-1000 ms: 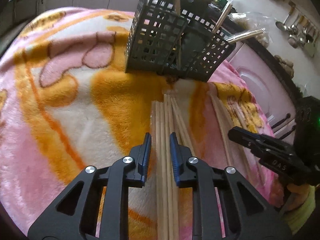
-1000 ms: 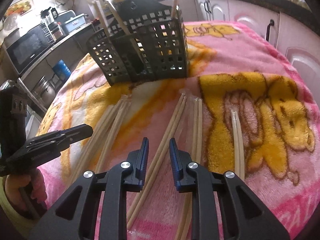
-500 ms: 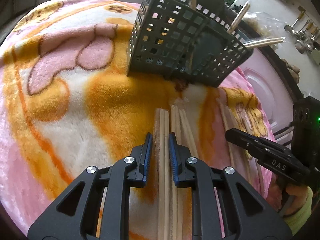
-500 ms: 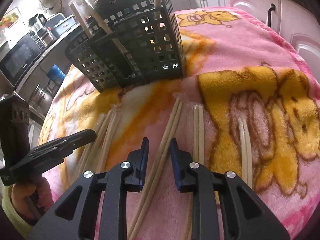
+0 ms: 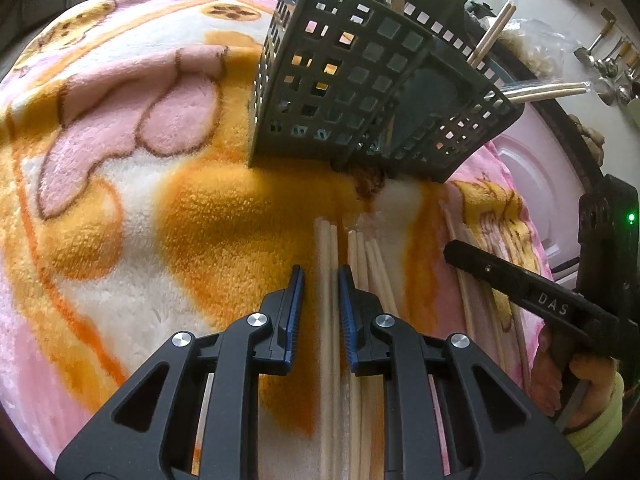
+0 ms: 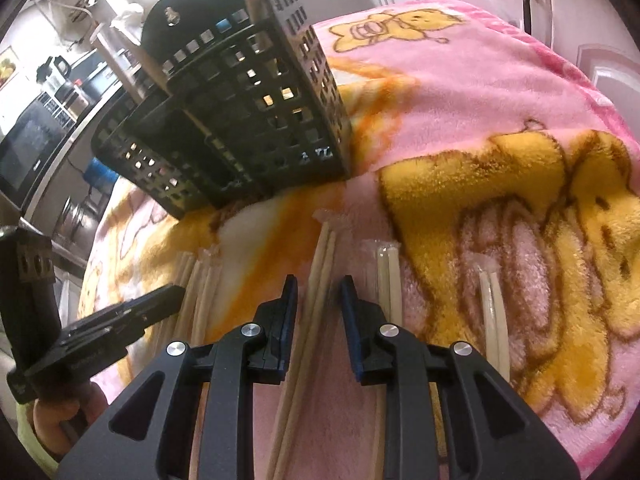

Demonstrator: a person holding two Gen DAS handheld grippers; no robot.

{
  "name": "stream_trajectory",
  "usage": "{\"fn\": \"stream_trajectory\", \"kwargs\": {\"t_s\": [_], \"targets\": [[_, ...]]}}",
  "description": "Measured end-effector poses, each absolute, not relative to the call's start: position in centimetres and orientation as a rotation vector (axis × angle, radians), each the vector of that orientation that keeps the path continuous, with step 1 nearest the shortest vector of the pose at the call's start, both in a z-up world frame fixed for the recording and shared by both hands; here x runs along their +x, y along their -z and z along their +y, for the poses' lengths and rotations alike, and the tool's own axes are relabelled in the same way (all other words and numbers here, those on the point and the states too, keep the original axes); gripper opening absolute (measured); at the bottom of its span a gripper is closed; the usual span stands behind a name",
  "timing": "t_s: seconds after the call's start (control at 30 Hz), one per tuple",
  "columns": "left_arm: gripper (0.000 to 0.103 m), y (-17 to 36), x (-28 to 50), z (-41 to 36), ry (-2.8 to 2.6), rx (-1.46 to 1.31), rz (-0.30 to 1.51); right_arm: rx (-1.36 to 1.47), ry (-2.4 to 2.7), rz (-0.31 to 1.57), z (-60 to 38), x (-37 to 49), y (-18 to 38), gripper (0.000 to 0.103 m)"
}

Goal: Organize utensils
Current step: 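Lower the left gripper and grasp a chopstick while the right gripper grasps another chopstick, then lift the left gripper's chopstick over the caddy while the right gripper carries its chopstick there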

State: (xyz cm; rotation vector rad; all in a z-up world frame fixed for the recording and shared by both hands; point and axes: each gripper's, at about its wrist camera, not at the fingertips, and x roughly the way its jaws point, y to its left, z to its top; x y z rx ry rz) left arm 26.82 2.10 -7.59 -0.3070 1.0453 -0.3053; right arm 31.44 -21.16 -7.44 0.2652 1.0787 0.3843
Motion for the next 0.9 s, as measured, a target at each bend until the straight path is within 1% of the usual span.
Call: {"fn": "stream_trajectory", "kwargs": {"t_s": [0.13,0.2,0.27,0.37,0.5,0.73,0.9], "targets": [[0.011,7.6,27.4,2.1,0.31,-0.302,1.055,0.291,-0.383,1.084,-21.1,32.1,7.5,0.026],[0.011,7.7,27.7,2.2,0.316,-0.309,1.058,0.292,-0.375,1.082,-21.1,32.4,7.6,0.015],[0.011,7.7,28.0,2.1,0.318,-0.314,1.061,0.307,-0.384,1.079,-21.2,32.4,7.6,0.012],[0.008,7.7,28.2,2.2,0.318,-0.311,1.062,0.321,-0.403,1.068,-21.3,32.0,7.2,0.011],[0.002,7.7,27.9,2.5,0.308,-0.323,1.052,0.346,-0.439,1.047,-21.8,31.2,6.5,0.011],[0.001,6.5,26.2,2.9,0.321,-0.326,0.994,0.368,-0.47,0.99,-22.7,29.9,4.9,0.011],[0.001,4.2,24.5,3.0,0.336,-0.317,0.916,0.376,-0.502,0.929,-23.1,28.7,3.3,0.011]]}}
